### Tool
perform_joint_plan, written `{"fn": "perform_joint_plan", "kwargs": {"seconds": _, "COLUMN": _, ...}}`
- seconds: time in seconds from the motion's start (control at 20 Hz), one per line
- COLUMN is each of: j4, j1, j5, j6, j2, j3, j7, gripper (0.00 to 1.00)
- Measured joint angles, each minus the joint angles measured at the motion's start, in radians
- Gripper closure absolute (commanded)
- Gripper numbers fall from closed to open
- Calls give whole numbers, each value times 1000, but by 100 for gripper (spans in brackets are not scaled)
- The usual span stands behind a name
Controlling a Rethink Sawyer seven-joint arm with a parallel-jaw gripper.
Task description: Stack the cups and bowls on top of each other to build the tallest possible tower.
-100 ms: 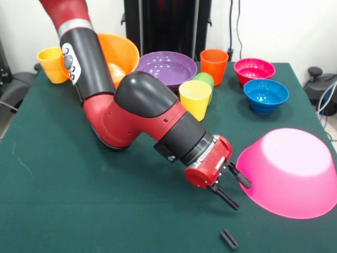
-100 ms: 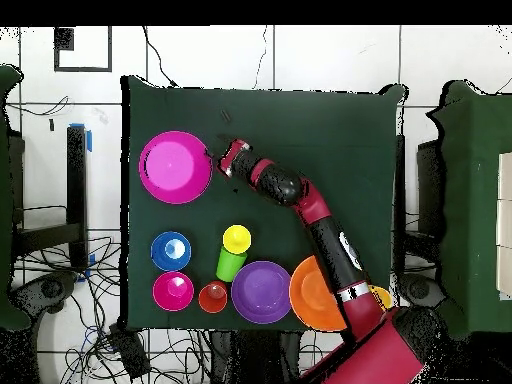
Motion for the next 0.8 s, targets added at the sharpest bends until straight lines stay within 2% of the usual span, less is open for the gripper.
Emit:
{"fn": "perform_joint_plan", "kwargs": {"seconds": 0.35, "j4": 13, "j1": 62, "j5": -1, "j6": 0, "j2": -96, "j3": -38, "j7": 1, "gripper": 0}}
{"fn": "perform_joint_plan", "kwargs": {"seconds": 0.45, "j4": 37, "j1": 99, "j5": 1, "j6": 1, "j2": -173, "j3": -59, "j7": 17, "gripper": 0}}
{"fn": "perform_joint_plan", "kwargs": {"seconds": 0.65, "j4": 81, "j1": 136, "j5": 17, "j6": 1, "j2": -280, "j3": -74, "j7": 56, "gripper": 0}}
{"fn": "perform_joint_plan", "kwargs": {"seconds": 0.8, "j4": 124, "j1": 173, "j5": 52, "j6": 1, "j2": -412, "j3": -87, "j7": 125, "gripper": 0}}
